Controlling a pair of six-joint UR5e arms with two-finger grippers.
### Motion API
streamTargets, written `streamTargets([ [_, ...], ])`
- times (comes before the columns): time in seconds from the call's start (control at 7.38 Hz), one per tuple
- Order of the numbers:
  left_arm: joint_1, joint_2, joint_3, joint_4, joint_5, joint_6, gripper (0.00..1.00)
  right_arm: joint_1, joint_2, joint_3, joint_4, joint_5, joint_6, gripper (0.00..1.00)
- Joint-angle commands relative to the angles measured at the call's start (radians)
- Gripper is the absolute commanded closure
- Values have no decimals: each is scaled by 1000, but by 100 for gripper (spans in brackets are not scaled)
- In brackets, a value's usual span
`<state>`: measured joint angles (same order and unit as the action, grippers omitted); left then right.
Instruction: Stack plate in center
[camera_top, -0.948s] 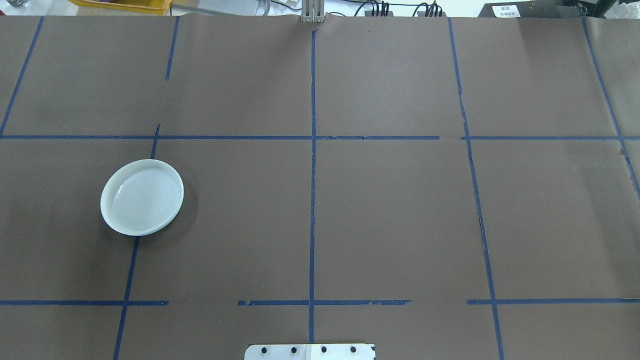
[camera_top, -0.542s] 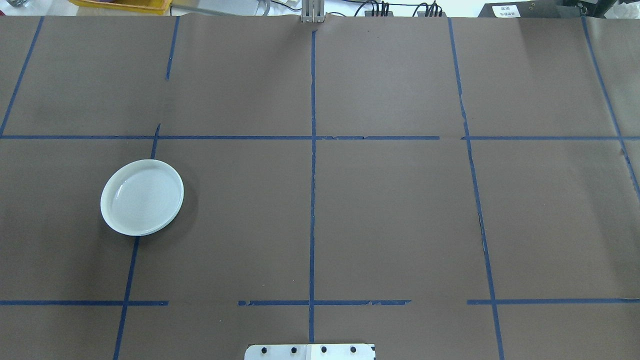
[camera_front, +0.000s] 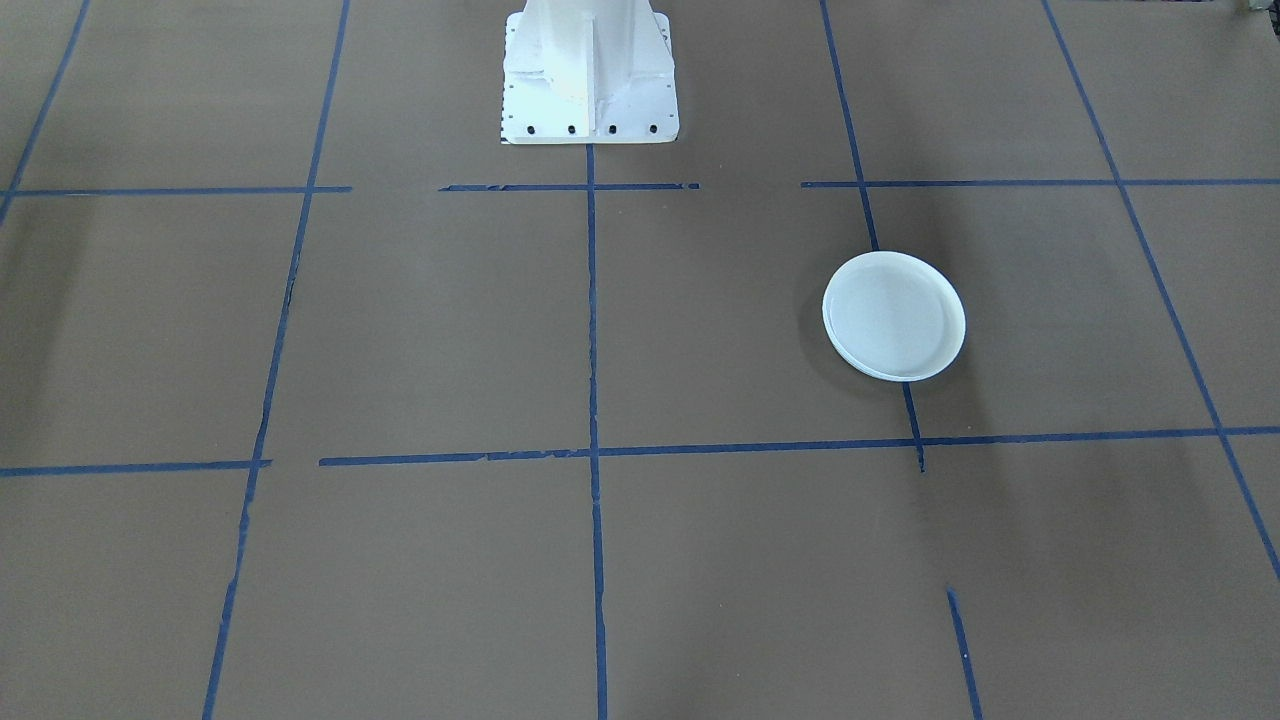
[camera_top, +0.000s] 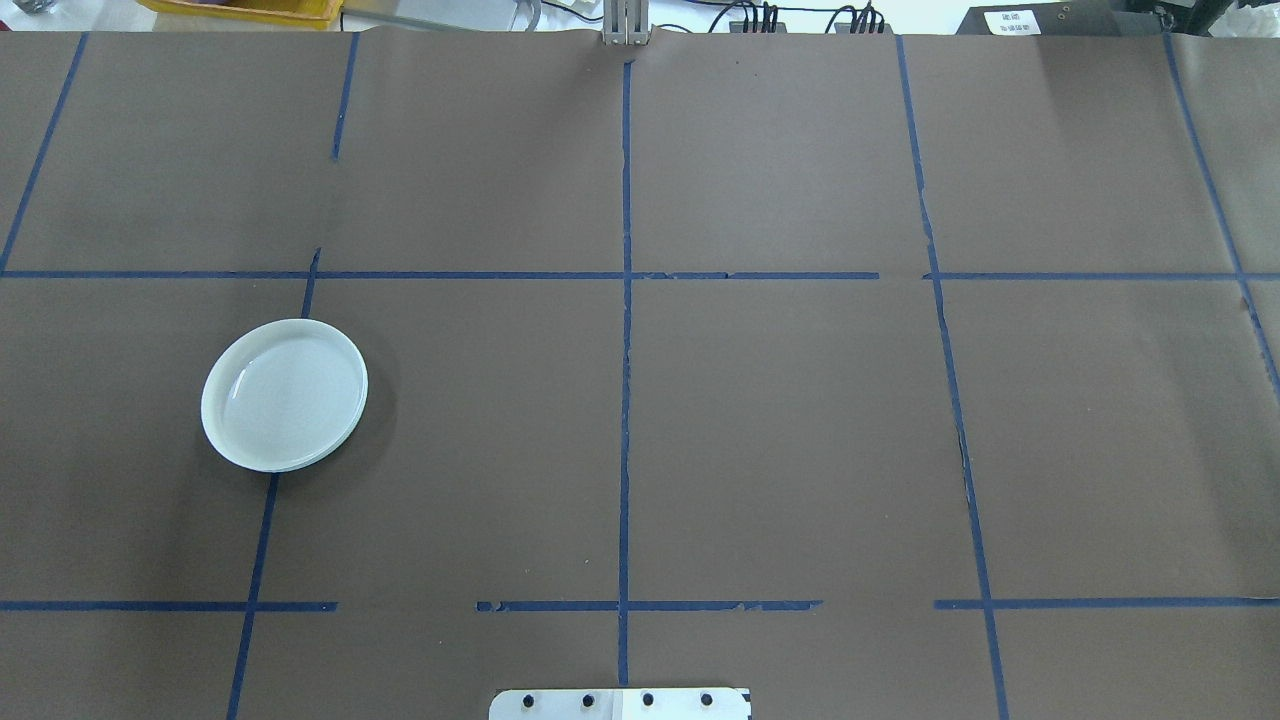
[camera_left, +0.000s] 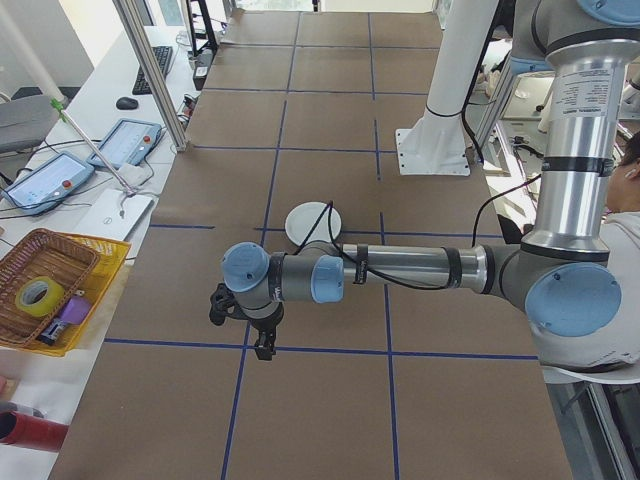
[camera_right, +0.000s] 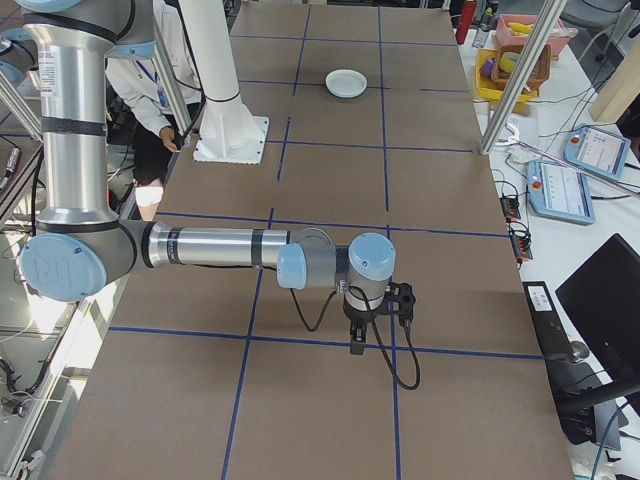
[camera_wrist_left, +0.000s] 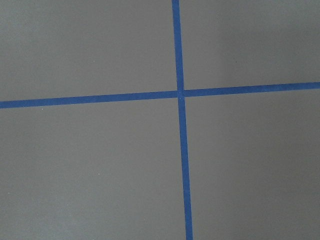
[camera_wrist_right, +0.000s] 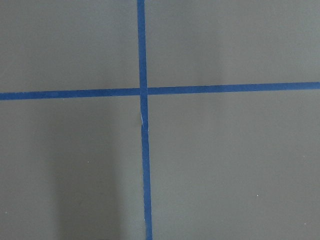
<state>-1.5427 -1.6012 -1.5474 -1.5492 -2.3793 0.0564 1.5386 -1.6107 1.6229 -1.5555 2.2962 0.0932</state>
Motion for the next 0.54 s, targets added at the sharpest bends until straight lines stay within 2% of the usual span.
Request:
streamTargets([
  [0.0,1,3,1,0,0,-1,0,0,0,0,0,0,0,0],
  [0.41,0,4,1,0,0,-7,0,0,0,0,0,-1,0,0],
])
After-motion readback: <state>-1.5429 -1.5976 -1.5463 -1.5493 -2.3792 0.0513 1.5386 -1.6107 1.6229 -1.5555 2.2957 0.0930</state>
